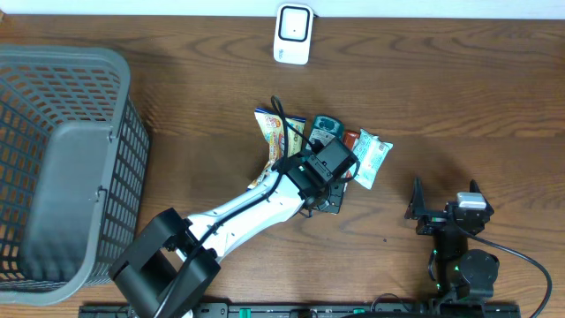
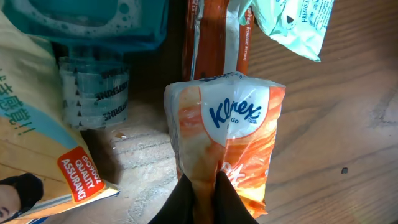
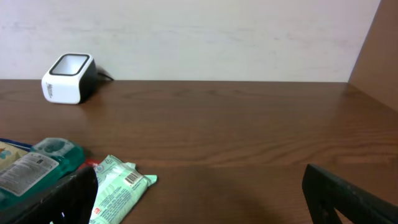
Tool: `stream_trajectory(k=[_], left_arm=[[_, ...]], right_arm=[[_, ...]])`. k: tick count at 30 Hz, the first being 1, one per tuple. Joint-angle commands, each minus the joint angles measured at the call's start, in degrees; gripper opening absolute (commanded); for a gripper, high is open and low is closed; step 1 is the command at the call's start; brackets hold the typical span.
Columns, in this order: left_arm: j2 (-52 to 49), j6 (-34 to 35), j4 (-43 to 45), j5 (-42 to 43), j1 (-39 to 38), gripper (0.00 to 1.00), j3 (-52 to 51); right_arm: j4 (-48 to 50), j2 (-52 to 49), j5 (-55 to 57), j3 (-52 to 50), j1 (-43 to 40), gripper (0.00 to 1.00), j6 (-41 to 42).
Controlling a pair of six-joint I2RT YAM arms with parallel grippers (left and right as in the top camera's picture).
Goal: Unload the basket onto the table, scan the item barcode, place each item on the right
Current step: 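Carry the Kleenex pack to the table in front of the teal bottle, then release the Kleenex pack and retract the left gripper to rest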
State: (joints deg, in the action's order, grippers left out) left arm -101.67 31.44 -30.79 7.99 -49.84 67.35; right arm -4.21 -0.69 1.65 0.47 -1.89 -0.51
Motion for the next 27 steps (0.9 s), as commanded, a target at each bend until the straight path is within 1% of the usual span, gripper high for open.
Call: stream_trajectory(k=[1, 11, 14, 16, 18, 19, 20, 21, 25, 26, 27], left_arm=[[-1.6, -0.7, 0.1, 0.5, -0.2, 0.07, 0.4], [-3.5, -0.7, 0.5, 0.5, -0.3, 0.07, 0.4], [-3.8, 0.4, 0.5, 0.4, -0.3, 0.08, 0.4], [-3.8, 0.4, 0.5, 0.3, -0.3, 0.26, 0.4], [-3.8, 0.7, 0.5, 0.1, -0.3, 0.37, 0.4], [-3.7, 0.8, 0.5, -0.2, -0.3, 0.57, 0.4], [-3.4, 0.8, 0.5, -0.2, -0.2, 0.68, 0.4], [-3.1, 0.8, 0.5, -0.2, 0.0, 0.74, 0.7], [0.3, -1.0, -0.9, -0.1, 1.7, 0.78, 2.9], [1.7, -2.3, -1.4, -0.1, 2.3, 0.80, 3.8], [3.0, -3.7, -1.8, -0.2, 2.8, 0.85, 4.6]], right_arm=[[-0.3, 0.3, -0.1, 0.0, 0.5, 0.99, -0.4], [-0.3, 0.3, -0.1, 0.0, 0.5, 0.99, -0.4], [-0.3, 0.3, -0.1, 0.0, 0.5, 0.99, -0.4], [-0.3, 0.3, -0.1, 0.0, 0.5, 0.99, -0.4], [-0.3, 0.3, -0.1, 0.0, 0.5, 0.99, -0.4], [-0.3, 0.3, -0.1, 0.0, 0.5, 0.99, -0.4], [-0.3, 0.3, -0.1, 0.0, 0.5, 0.99, -0.4], [-0.3, 0.3, -0.1, 0.0, 0.5, 0.99, -0.4], [-0.3, 0.3, -0.1, 0.0, 0.5, 0.99, -0.4], [-0.3, 0.3, -0.1, 0.0, 0.5, 0.99, -0.4], [-0.3, 0.3, -0.1, 0.0, 0.5, 0.99, -0.4]])
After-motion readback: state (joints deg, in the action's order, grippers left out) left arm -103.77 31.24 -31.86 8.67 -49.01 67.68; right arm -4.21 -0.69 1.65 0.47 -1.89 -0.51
